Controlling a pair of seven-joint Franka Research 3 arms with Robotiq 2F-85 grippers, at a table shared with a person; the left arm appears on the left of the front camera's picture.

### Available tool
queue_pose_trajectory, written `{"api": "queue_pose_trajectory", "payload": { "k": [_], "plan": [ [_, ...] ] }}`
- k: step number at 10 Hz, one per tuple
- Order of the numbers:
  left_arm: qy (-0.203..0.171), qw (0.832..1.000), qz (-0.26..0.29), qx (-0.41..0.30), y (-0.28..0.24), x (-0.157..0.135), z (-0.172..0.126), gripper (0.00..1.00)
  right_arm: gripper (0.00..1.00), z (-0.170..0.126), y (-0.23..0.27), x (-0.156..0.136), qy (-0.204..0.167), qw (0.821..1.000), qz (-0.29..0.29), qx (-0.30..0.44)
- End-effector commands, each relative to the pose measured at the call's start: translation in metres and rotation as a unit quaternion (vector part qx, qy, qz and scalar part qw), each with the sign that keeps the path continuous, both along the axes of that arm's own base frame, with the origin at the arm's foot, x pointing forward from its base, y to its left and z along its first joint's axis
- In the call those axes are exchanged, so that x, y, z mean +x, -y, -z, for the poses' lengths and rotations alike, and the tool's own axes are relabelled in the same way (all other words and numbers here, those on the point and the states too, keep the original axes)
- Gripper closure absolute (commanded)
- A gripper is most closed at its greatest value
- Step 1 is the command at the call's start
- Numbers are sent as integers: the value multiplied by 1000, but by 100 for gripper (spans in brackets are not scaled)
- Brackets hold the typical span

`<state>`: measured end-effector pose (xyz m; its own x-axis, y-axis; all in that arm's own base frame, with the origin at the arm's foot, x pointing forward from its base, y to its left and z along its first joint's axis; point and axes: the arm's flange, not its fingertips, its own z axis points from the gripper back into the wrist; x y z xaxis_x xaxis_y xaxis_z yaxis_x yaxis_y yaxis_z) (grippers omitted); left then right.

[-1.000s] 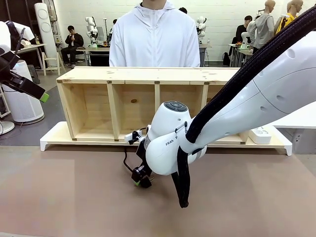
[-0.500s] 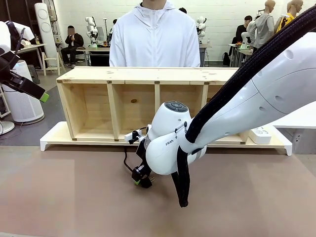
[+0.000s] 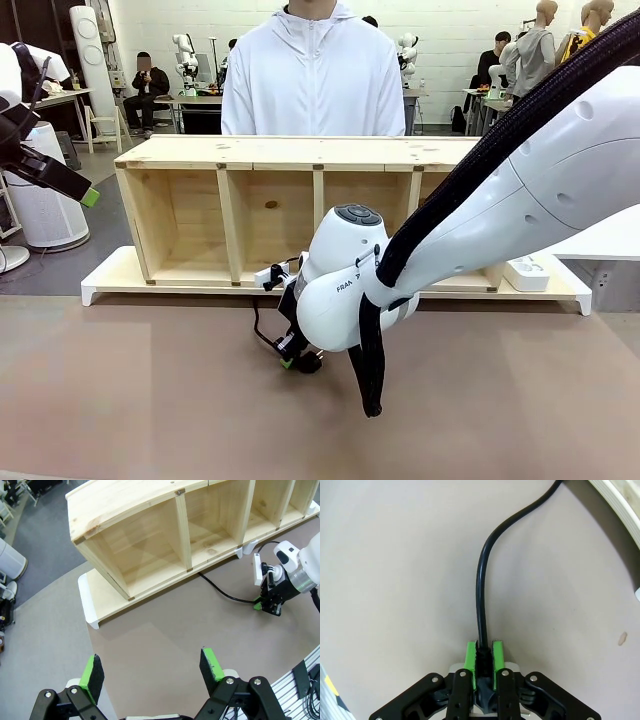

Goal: Perform cable management.
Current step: When the cord part of the Power Cable appears at the lower middle area of the table and stops, grasp the cord part of the Power Cable, then pull the grasped Power Cable to the location of the Power Strip.

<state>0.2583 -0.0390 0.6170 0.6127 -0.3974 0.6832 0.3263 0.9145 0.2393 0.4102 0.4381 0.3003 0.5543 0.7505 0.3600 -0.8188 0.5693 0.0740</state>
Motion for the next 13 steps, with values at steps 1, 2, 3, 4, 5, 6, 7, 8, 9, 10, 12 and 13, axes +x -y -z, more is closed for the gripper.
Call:
{"api": "queue_pose_trajectory", "payload": {
  "k": [1,2,3,4,5,6,7,8,9,10,12,13],
  "plan": [
    [1,1000,-2,1,0,0,0,0,100,2,-1,3,-7,1000,-9,1],
    [1,1000,-2,1,0,0,0,0,100,2,-1,4,-7,1000,-9,1],
    [1,1000,-2,1,0,0,0,0,100,2,0,4,-10,1000,-9,1],
    [1,1000,-2,1,0,0,0,0,100,1,2,1,-16,1000,-6,1],
    [1,1000,-2,1,0,0,0,0,100,0,-1,1,-2,1000,0,-1],
    [1,1000,-2,1,0,0,0,0,100,0,-1,1,-2,1000,0,-1],
    [1,1000,-2,1,0,0,0,0,100,0,-1,1,-2,1000,0,-1],
    [1,1000,-2,1,0,0,0,0,100,0,-1,1,-2,1000,0,-1],
    [1,1000,-2,1,0,0,0,0,100,0,-1,1,-2,1000,0,-1],
    [1,1000,-2,1,0,0,0,0,100,0,-1,1,-2,1000,0,-1],
    [1,1000,-2,1,0,0,0,0,100,0,-1,1,-2,1000,0,-1],
    [1,1000,-2,1,0,0,0,0,100,0,-1,1,-2,1000,0,-1]
  ]
}}
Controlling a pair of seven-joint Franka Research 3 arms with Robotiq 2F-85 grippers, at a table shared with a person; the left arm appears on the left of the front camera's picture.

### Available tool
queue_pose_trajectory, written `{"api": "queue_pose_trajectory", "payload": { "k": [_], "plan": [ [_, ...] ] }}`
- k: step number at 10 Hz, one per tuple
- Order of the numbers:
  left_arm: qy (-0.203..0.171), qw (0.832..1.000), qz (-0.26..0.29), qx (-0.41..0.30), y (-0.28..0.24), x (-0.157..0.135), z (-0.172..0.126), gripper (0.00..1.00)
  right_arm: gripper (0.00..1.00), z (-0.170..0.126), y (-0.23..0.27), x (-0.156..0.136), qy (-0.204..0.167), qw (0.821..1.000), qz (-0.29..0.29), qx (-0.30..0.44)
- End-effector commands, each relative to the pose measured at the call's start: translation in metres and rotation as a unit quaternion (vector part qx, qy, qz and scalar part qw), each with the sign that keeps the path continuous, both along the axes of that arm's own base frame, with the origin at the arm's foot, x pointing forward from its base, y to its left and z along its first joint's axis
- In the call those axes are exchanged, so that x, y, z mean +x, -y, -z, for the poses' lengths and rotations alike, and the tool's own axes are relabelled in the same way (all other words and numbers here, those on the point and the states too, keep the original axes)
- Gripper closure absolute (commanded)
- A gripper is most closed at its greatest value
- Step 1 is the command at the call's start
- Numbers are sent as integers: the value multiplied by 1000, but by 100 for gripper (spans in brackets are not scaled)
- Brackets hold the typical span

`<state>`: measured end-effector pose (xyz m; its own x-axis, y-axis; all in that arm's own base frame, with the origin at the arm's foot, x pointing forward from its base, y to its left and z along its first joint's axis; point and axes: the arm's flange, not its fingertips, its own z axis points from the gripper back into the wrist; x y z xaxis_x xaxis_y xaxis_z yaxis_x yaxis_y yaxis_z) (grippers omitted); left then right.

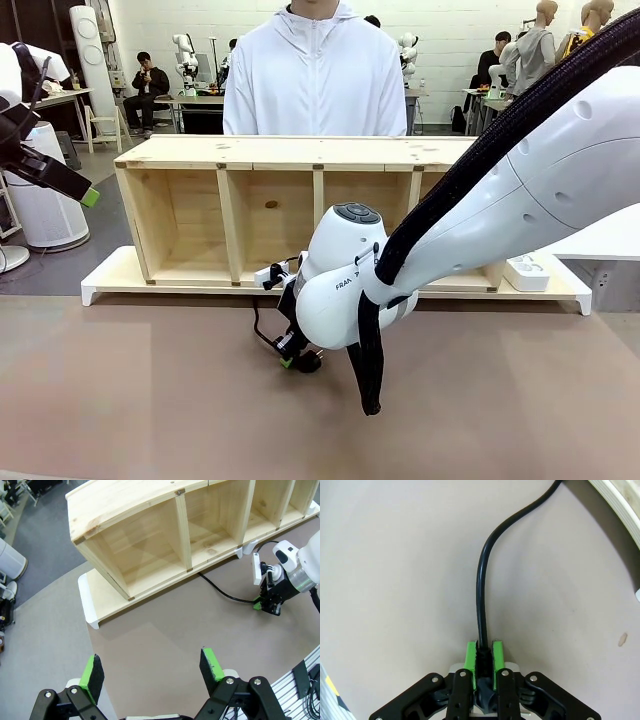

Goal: Perform cable management.
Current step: Pull the grasped Power Cable to the location of the Power Strip.

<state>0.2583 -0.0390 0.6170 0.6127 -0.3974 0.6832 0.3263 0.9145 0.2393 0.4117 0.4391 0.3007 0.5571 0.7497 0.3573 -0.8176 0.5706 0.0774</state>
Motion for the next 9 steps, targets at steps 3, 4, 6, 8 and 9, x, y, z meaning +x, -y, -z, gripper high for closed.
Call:
{"api": "queue_pose_trajectory", "payload": {
  "k": [3,4,6,8,9],
  "plan": [
    [1,1000,-2,2,0,0,0,0,100,1,0,0,0,1000,-1,-1],
    [1,1000,-2,2,0,0,0,0,84,0,0,0,0,1000,0,0],
    [1,1000,-2,2,0,0,0,0,84,-23,13,-35,-30,999,-7,-13],
    [1,1000,-2,2,0,0,0,0,84,-50,24,-73,-47,999,-3,-15],
    [1,1000,-2,2,0,0,0,0,84,-64,29,-90,-44,999,4,-17]
  ]
}}
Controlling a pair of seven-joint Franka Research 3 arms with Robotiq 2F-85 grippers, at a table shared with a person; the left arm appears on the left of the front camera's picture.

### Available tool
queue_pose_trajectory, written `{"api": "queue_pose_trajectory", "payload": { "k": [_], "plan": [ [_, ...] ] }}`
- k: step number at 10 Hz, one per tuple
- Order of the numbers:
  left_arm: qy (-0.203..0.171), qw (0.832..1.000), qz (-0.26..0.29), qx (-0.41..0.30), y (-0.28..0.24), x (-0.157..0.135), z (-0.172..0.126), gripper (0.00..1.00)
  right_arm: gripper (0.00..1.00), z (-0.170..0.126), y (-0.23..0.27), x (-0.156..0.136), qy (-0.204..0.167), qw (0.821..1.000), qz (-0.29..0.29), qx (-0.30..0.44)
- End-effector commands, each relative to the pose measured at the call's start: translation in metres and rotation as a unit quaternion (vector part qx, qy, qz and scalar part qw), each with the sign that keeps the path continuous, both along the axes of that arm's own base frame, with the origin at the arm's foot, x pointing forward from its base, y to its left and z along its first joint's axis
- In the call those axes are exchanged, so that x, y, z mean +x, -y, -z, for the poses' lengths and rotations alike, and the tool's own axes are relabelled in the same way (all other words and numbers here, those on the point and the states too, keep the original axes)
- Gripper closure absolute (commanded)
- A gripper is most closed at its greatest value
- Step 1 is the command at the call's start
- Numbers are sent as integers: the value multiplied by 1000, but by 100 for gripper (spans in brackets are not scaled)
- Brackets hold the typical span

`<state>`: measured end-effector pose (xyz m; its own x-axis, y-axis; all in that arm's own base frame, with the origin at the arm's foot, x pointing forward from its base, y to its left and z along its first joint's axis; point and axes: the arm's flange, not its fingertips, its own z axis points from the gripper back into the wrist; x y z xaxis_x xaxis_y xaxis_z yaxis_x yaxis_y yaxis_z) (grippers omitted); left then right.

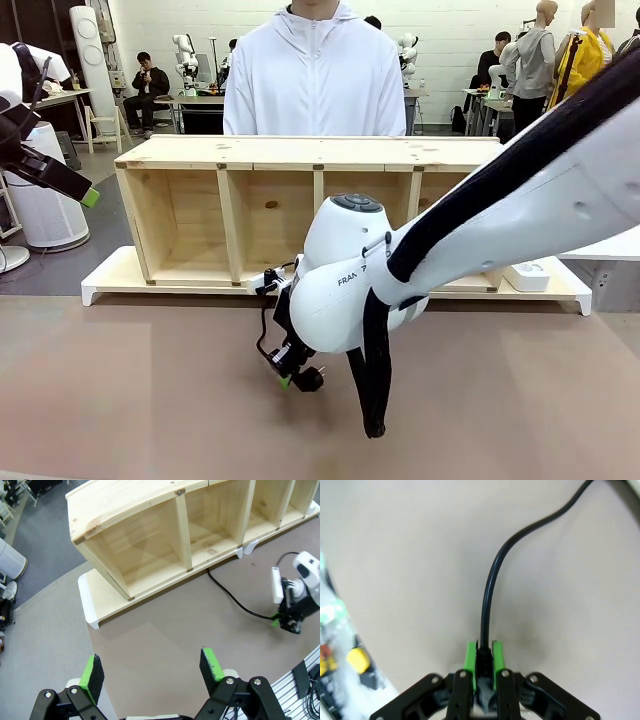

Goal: Perform cable management.
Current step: Pull the grasped Power Cable to the location of the Power Strip.

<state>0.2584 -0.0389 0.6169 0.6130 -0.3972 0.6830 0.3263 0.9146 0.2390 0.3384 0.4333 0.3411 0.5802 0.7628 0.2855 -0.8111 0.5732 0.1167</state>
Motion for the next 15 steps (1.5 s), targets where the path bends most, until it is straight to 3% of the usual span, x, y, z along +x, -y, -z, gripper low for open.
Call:
{"api": "queue_pose_trajectory", "payload": {
  "k": [1,9,11,12,15],
  "plan": [
    [1,1000,-2,2,0,0,0,0,84,-36,29,-36,-6,1000,12,-2],
    [1,1000,-2,2,0,0,0,0,84,-94,78,-143,49,984,162,-48],
    [1,1000,-2,2,0,0,0,0,84,-94,85,-147,62,982,177,-38],
    [1,1000,-2,2,0,0,0,0,84,-99,78,-135,43,987,152,-36],
    [1,1000,-2,2,0,0,0,0,84,-99,78,-135,43,987,152,-36]
  ]
}}
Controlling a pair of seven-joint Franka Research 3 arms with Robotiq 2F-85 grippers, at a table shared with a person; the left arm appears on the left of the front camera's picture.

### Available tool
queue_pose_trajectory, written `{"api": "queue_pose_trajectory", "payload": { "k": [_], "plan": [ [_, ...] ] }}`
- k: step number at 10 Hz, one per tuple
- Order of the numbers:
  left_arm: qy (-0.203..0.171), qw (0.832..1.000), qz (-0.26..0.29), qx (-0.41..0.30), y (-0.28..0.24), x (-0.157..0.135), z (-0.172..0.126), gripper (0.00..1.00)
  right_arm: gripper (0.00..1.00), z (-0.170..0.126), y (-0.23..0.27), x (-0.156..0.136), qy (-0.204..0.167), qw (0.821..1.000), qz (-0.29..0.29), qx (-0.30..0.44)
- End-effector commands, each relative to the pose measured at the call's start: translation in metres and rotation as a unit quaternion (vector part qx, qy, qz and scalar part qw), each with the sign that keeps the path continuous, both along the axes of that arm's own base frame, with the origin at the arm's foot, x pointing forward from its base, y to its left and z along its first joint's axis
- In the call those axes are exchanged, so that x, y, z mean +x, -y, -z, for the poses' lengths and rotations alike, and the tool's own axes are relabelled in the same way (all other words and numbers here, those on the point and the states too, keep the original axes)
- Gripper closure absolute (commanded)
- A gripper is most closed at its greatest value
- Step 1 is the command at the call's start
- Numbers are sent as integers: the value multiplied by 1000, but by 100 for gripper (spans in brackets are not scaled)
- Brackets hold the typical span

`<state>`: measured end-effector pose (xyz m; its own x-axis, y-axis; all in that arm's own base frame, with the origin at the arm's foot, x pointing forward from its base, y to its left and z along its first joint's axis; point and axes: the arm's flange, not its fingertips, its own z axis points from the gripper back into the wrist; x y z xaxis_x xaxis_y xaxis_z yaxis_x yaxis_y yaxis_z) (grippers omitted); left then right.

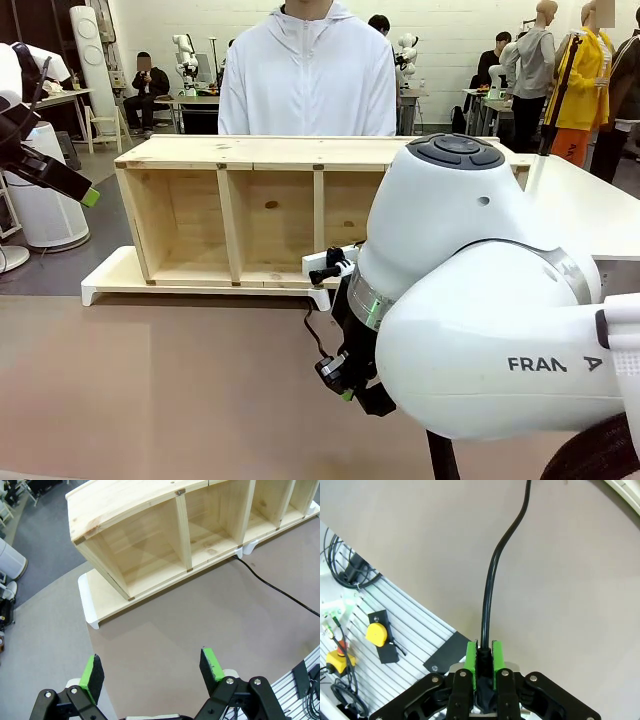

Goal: Perform cable management.
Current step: Pull the grasped Power Cable to the location of the Power Strip.

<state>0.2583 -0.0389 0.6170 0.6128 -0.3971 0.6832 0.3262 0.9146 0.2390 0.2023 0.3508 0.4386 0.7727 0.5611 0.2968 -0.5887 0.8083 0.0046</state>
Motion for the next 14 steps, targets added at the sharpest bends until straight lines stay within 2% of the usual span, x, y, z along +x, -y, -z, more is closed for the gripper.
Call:
{"api": "queue_pose_trajectory", "payload": {
  "k": [1,5,10,14],
  "plan": [
    [1,1000,-2,2,0,0,0,0,84,-1,-5,1,-1,1000,-10,0],
    [1,1000,-2,2,0,0,0,0,84,0,-1,0,-1,1000,-1,0],
    [1,1000,-2,2,0,0,0,0,84,-33,97,-16,-7,996,90,23],
    [1,1000,-2,2,0,0,0,0,84,-55,162,-18,18,986,162,-31]
  ]
}}
